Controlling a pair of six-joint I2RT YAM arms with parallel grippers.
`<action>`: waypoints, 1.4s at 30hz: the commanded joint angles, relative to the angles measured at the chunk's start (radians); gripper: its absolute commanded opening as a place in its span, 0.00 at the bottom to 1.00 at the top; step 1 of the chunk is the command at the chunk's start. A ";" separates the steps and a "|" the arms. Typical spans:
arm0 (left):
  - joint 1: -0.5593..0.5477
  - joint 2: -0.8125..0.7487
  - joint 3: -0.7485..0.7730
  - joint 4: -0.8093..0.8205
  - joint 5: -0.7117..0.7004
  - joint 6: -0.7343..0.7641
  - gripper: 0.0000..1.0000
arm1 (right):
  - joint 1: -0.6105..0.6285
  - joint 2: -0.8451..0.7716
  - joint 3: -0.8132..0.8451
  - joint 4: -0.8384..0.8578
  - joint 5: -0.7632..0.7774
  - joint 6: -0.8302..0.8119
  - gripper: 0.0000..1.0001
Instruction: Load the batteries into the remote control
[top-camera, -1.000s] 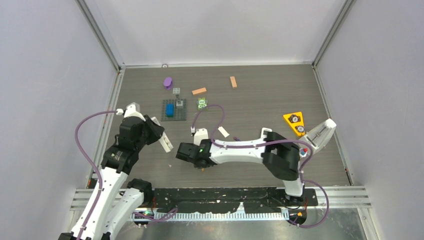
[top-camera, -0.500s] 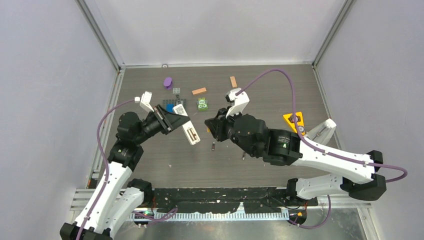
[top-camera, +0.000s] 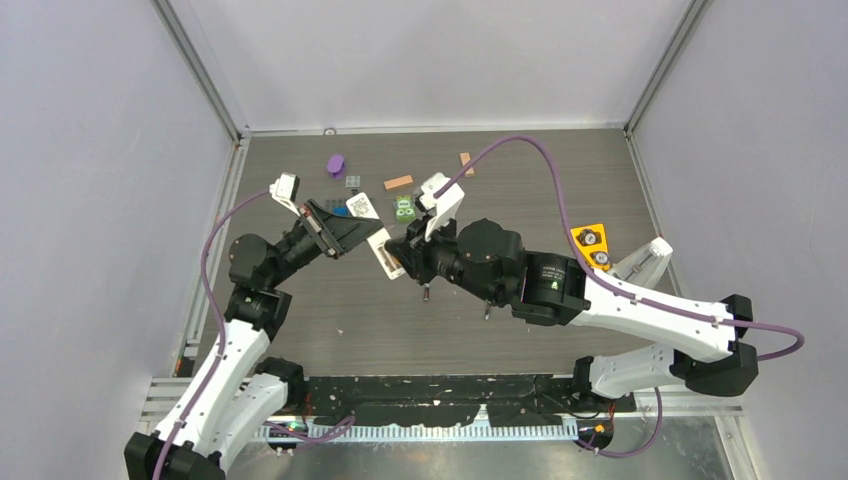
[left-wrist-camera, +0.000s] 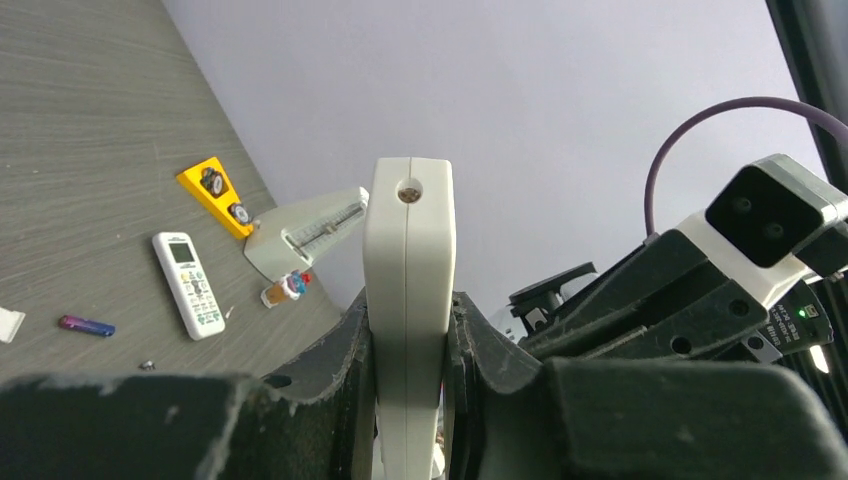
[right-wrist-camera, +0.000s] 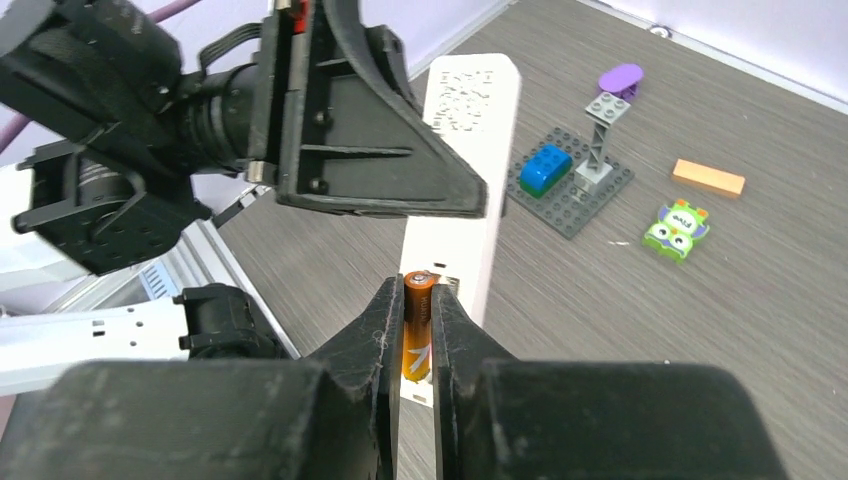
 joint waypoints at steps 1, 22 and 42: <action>-0.004 0.041 -0.002 0.180 0.020 -0.056 0.00 | -0.013 0.023 0.050 0.074 -0.064 -0.066 0.11; -0.004 0.148 0.006 0.292 0.031 -0.102 0.00 | -0.144 0.101 0.002 0.132 -0.194 -0.090 0.11; -0.002 0.185 0.014 0.323 -0.002 -0.084 0.00 | -0.183 0.125 0.009 0.032 -0.229 -0.030 0.11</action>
